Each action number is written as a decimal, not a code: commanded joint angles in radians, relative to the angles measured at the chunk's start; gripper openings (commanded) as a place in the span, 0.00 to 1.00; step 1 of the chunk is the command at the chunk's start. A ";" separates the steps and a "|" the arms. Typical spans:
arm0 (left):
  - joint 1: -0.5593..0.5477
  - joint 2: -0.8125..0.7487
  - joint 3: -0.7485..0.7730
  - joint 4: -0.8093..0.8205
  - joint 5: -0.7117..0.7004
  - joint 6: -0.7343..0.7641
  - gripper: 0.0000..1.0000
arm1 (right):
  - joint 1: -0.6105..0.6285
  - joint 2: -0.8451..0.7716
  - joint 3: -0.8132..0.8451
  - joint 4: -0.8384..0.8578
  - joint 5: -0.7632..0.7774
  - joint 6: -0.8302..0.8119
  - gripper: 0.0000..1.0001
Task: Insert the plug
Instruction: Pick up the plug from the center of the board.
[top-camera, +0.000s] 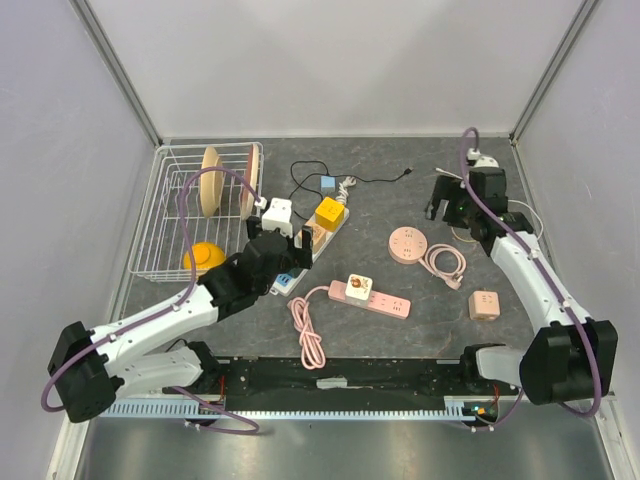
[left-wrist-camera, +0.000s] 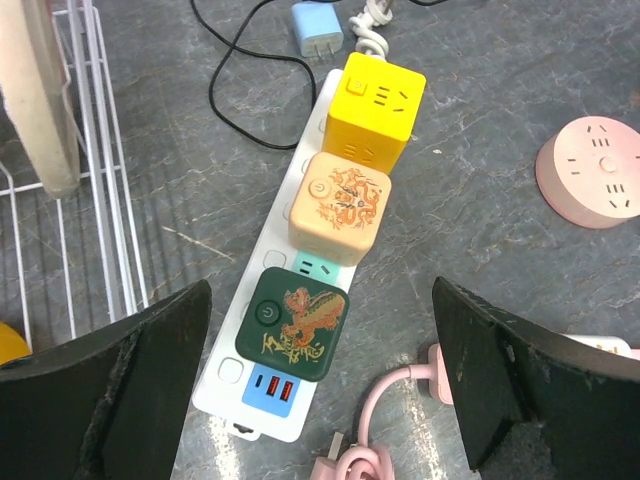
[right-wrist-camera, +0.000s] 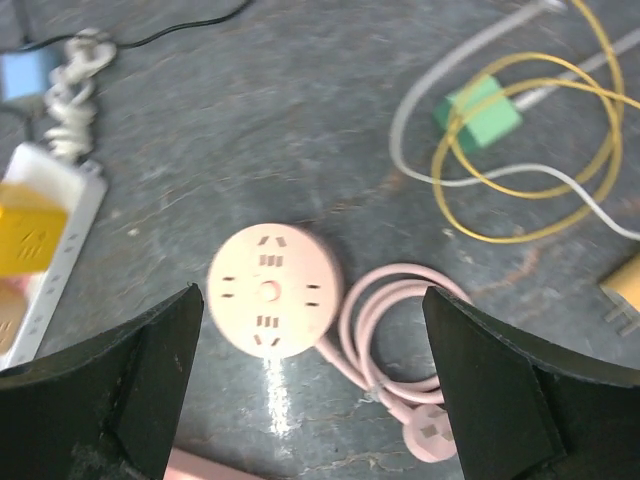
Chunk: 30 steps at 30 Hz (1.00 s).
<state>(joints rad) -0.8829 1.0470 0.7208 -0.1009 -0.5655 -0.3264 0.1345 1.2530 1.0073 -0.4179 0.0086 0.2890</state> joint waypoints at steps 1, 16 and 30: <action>0.019 0.031 0.054 0.049 0.065 0.032 0.98 | -0.090 0.002 -0.067 0.018 0.019 0.116 0.98; 0.038 0.013 -0.004 0.081 0.125 0.121 0.98 | -0.151 0.154 -0.067 0.018 -0.114 0.084 0.93; 0.183 0.191 0.176 0.072 0.205 0.116 0.98 | -0.024 0.264 0.010 0.154 -0.157 0.044 0.93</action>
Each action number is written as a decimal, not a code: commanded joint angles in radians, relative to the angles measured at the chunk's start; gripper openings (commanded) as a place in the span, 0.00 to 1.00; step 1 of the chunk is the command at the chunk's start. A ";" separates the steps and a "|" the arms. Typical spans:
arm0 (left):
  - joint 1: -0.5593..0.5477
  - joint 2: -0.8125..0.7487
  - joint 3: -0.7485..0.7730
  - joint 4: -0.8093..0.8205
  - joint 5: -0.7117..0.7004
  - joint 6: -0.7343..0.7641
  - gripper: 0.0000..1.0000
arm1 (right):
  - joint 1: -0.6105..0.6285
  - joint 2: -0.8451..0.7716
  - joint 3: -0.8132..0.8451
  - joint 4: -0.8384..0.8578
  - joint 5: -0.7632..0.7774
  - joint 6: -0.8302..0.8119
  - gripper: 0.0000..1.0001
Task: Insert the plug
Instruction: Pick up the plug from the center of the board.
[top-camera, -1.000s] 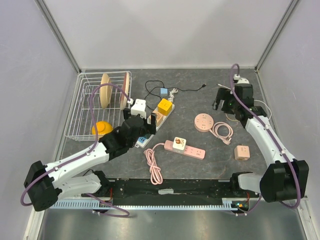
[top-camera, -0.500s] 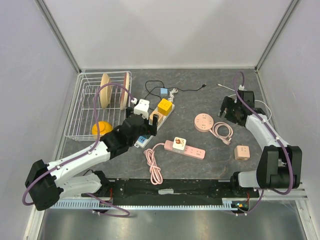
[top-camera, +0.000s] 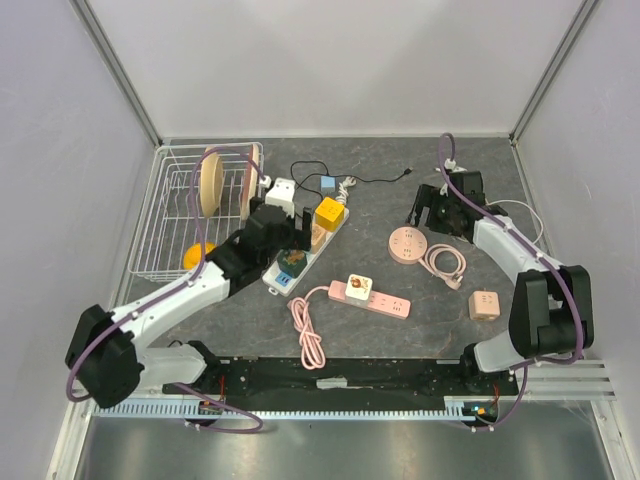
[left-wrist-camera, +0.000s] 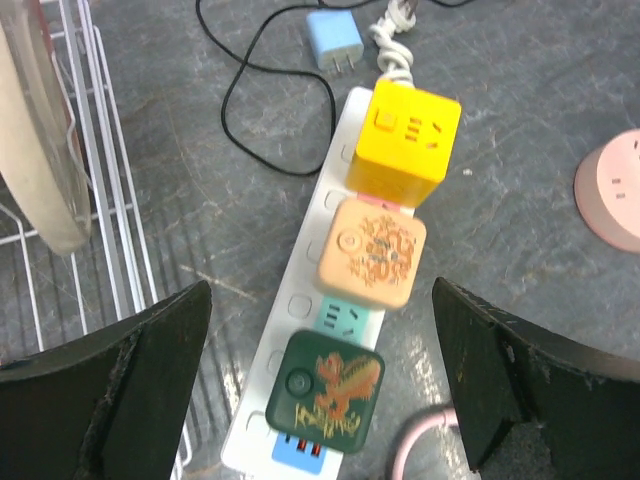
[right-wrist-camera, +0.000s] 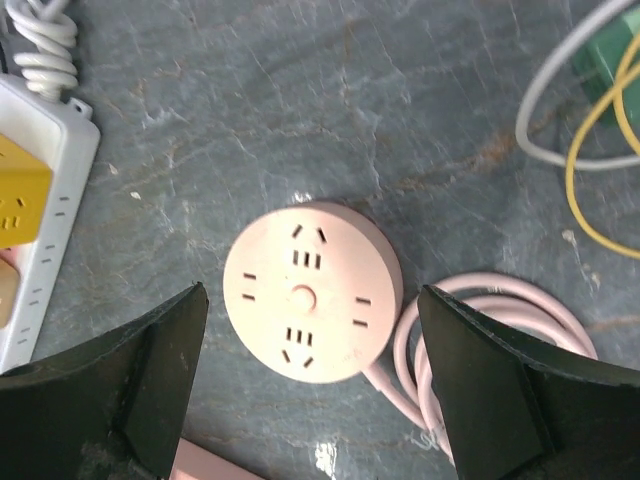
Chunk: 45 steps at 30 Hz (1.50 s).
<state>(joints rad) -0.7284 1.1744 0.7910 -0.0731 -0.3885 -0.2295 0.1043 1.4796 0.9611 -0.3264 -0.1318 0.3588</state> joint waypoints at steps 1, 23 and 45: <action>0.040 0.083 0.120 0.044 0.040 0.018 0.98 | 0.008 0.047 0.060 0.063 -0.022 -0.027 0.93; 0.113 0.543 0.562 -0.119 0.132 -0.120 0.97 | 0.072 0.074 0.100 0.035 0.035 0.006 0.92; 0.153 1.054 1.019 -0.249 0.040 -0.188 0.80 | 0.075 -0.056 -0.001 -0.016 0.089 -0.006 0.92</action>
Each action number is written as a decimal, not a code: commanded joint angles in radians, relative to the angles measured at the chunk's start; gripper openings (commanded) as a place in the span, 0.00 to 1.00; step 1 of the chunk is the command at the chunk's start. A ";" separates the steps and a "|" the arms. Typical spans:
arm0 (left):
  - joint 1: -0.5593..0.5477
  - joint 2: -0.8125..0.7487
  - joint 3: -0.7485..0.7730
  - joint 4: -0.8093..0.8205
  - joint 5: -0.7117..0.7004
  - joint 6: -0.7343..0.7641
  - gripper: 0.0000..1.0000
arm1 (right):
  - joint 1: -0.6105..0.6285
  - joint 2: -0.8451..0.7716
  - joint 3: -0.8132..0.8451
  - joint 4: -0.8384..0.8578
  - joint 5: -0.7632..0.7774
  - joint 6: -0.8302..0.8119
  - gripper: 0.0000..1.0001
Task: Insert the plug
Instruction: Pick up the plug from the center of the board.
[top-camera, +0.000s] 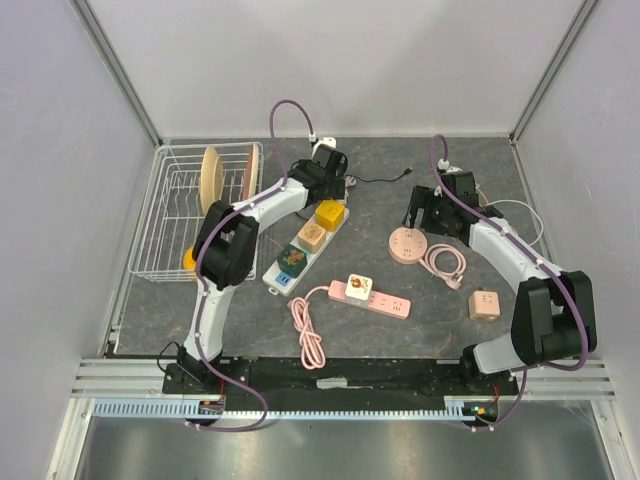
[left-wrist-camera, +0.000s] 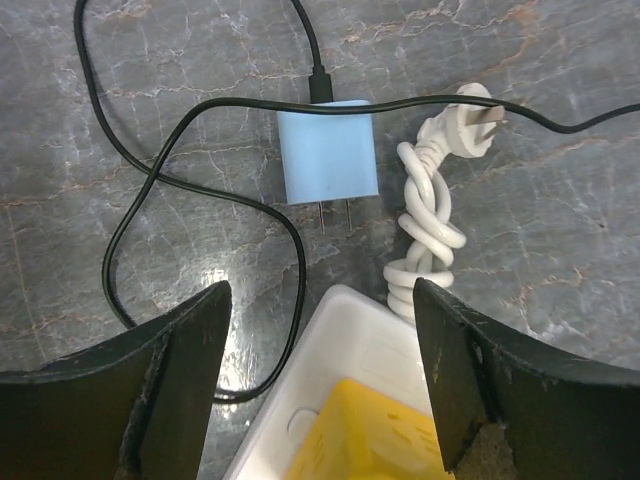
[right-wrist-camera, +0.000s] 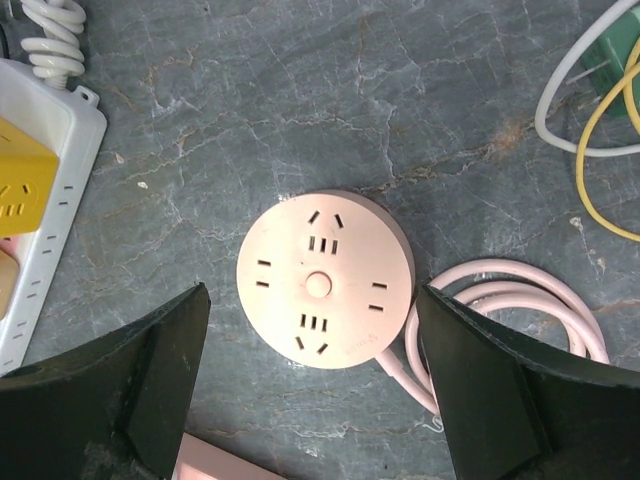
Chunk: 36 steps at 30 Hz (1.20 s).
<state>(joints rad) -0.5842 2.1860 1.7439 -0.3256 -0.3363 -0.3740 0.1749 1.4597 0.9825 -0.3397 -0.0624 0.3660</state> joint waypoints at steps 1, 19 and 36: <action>0.015 0.056 0.083 0.010 -0.010 -0.051 0.80 | 0.006 -0.041 -0.033 -0.001 0.021 -0.013 0.92; 0.087 0.254 0.299 0.016 0.056 -0.129 0.73 | 0.005 -0.068 -0.058 -0.004 0.044 -0.042 0.92; 0.099 0.377 0.493 -0.154 0.174 -0.226 0.66 | 0.005 -0.065 -0.053 0.002 0.052 -0.059 0.93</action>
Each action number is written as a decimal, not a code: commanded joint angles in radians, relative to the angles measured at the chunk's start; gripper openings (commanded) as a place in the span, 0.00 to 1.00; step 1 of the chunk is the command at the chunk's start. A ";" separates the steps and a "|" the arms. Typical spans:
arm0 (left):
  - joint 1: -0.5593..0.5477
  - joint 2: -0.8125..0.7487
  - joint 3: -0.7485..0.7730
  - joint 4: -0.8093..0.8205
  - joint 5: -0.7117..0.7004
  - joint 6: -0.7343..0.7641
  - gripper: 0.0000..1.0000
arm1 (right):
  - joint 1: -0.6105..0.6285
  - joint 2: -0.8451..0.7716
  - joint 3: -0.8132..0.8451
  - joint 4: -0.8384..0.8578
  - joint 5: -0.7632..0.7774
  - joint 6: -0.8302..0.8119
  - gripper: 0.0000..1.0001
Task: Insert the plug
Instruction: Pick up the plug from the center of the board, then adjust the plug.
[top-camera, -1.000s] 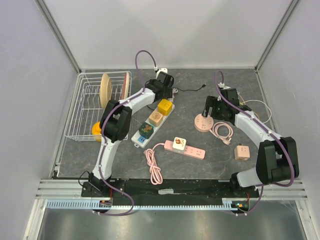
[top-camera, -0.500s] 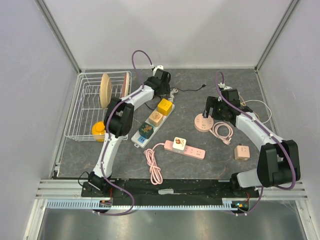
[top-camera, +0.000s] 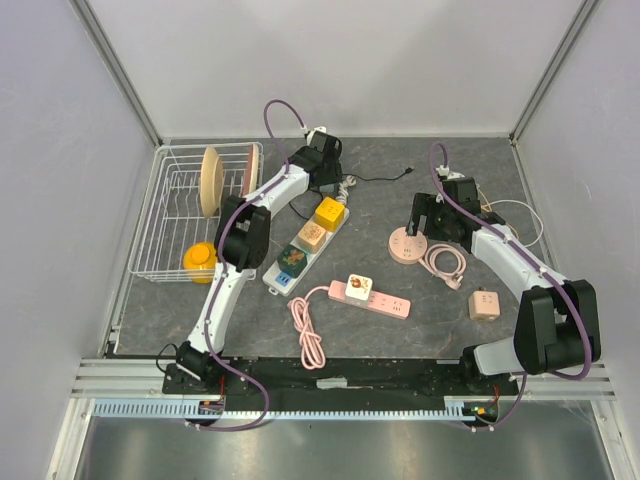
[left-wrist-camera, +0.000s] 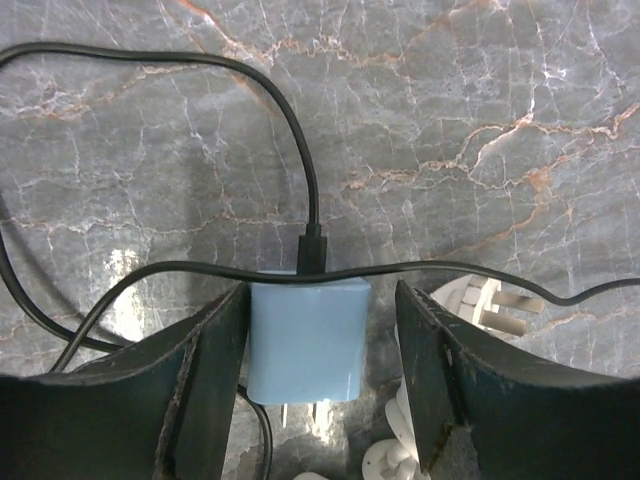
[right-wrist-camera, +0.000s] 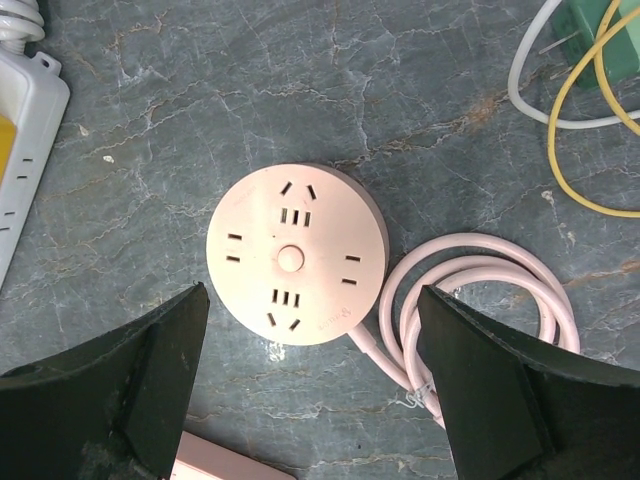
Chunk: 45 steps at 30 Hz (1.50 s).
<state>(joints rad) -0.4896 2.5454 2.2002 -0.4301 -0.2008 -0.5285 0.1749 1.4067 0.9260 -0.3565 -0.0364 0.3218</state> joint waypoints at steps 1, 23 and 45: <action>0.005 0.016 0.030 -0.056 0.038 -0.071 0.66 | 0.005 -0.014 0.004 0.021 0.027 -0.018 0.93; -0.004 -0.416 -0.163 0.333 0.231 0.281 0.02 | 0.005 -0.069 0.062 0.016 -0.031 -0.001 0.93; -0.197 -0.746 -0.712 0.390 0.373 0.574 0.02 | 0.005 -0.166 0.169 -0.042 -0.276 0.141 0.90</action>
<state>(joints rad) -0.5995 1.9163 1.6192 -0.1684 0.1398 -0.1017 0.1749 1.2671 1.0992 -0.4114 -0.2394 0.4145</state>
